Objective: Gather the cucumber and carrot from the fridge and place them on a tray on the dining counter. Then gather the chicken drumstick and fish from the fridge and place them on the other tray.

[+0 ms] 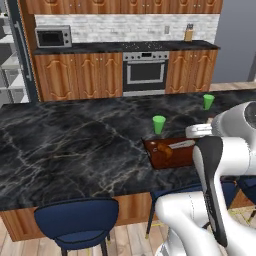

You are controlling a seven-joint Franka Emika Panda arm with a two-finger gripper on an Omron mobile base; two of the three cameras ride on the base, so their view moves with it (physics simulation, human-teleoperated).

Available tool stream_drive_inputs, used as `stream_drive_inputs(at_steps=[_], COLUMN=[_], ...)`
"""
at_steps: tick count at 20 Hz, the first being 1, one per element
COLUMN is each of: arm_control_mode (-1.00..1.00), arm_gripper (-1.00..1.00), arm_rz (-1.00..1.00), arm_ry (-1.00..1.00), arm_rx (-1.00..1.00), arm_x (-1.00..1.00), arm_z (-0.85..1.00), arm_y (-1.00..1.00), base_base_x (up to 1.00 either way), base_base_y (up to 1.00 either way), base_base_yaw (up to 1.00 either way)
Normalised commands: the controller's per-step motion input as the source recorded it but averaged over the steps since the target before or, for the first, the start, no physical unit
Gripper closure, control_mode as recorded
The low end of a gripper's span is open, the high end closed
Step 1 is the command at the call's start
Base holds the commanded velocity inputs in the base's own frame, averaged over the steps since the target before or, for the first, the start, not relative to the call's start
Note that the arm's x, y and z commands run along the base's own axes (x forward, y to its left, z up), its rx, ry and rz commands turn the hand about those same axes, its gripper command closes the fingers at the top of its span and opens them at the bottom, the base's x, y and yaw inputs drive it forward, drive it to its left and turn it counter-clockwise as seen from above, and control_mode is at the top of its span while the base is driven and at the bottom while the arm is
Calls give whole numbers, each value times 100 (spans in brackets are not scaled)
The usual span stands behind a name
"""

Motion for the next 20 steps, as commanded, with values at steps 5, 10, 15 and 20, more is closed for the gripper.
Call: stream_drive_inputs(at_steps=[5,10,15,20], arm_control_mode=[-100,-100,-100,-100], arm_gripper=[100,100,100,100], arm_rz=[5,9,5,0], arm_ry=[0,3,12,16], arm_rx=[4,10,0,-7], arm_x=[11,40,53,58], arm_z=[-5,-29,-50,-36], arm_y=[-29,-80,-41,-3], base_base_x=[17,0,0,0], base_base_y=[-29,0,0,0], base_base_yaw=[8,0,0,0])
